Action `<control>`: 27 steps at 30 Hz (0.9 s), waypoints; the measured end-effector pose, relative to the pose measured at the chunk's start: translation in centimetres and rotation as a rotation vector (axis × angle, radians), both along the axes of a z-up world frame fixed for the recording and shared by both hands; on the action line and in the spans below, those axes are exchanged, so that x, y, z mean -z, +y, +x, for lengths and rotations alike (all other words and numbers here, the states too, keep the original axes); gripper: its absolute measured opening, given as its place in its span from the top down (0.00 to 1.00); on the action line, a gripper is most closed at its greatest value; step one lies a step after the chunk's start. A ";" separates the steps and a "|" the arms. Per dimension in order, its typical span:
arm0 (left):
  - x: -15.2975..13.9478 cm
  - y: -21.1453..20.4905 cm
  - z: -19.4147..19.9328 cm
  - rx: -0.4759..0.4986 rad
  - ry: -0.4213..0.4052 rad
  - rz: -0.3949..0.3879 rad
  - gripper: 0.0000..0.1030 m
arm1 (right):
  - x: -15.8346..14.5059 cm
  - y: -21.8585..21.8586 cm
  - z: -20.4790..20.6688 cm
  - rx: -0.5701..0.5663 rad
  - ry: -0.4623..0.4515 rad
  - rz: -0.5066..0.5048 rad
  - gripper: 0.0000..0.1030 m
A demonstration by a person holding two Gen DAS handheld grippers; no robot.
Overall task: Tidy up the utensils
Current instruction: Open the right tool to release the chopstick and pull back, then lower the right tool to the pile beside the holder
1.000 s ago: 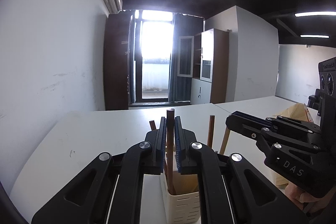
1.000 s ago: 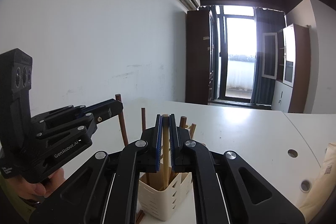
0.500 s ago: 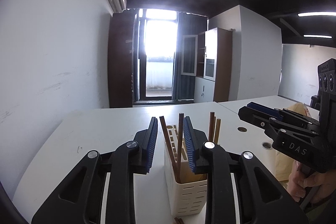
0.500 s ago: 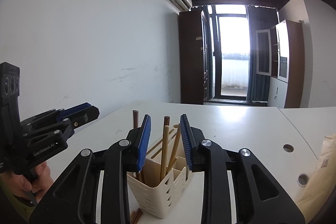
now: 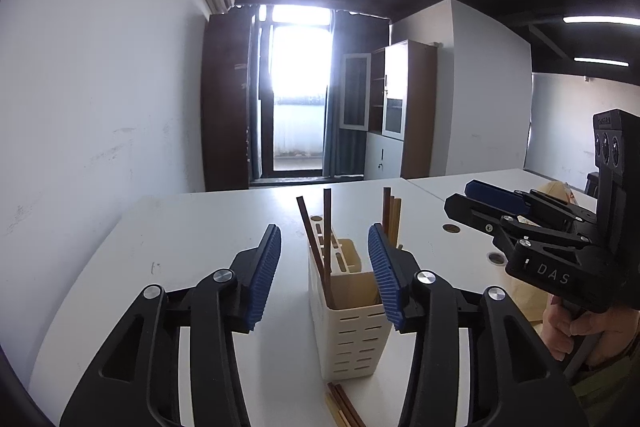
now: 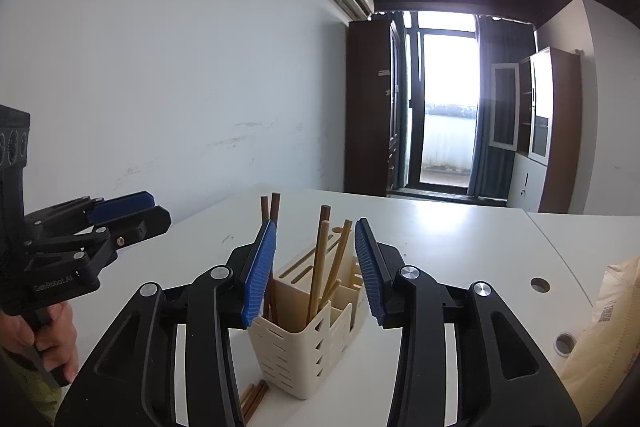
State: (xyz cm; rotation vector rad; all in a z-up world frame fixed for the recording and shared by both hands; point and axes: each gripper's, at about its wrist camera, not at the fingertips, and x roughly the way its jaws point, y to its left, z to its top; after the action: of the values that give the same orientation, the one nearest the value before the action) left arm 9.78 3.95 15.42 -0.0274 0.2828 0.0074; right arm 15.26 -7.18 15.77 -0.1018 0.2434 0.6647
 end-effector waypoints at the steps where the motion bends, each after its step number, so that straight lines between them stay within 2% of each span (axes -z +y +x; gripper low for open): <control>1: 0.3 0.0 -0.1 0.001 0.004 0.003 0.55 | 0.0 0.0 -0.1 0.000 0.000 -0.002 0.56; 4: 1.5 0.4 -0.7 -0.010 0.015 -0.016 0.51 | 0.8 0.1 -0.6 -0.011 0.013 -0.010 0.52; 14: 5.8 1.8 -1.0 -0.032 0.111 -0.080 0.51 | 5.0 1.0 -0.6 -0.042 0.114 -0.055 0.45; 17: 6.9 1.6 -0.8 -0.038 0.142 -0.065 0.51 | 6.1 1.0 -0.2 -0.041 0.148 -0.069 0.45; 21: 8.2 1.3 -0.6 -0.080 0.163 -0.006 0.51 | 7.9 1.5 0.1 -0.041 0.190 -0.102 0.44; 27: 9.1 2.0 -1.1 -0.088 0.195 -0.023 0.49 | 10.0 3.0 0.4 -0.044 0.230 -0.175 0.44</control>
State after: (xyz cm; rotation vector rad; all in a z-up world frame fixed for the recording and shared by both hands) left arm 8.69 5.95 6.34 -0.0623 0.4764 0.0951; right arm 15.61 -4.22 5.81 -0.1986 0.5225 0.6990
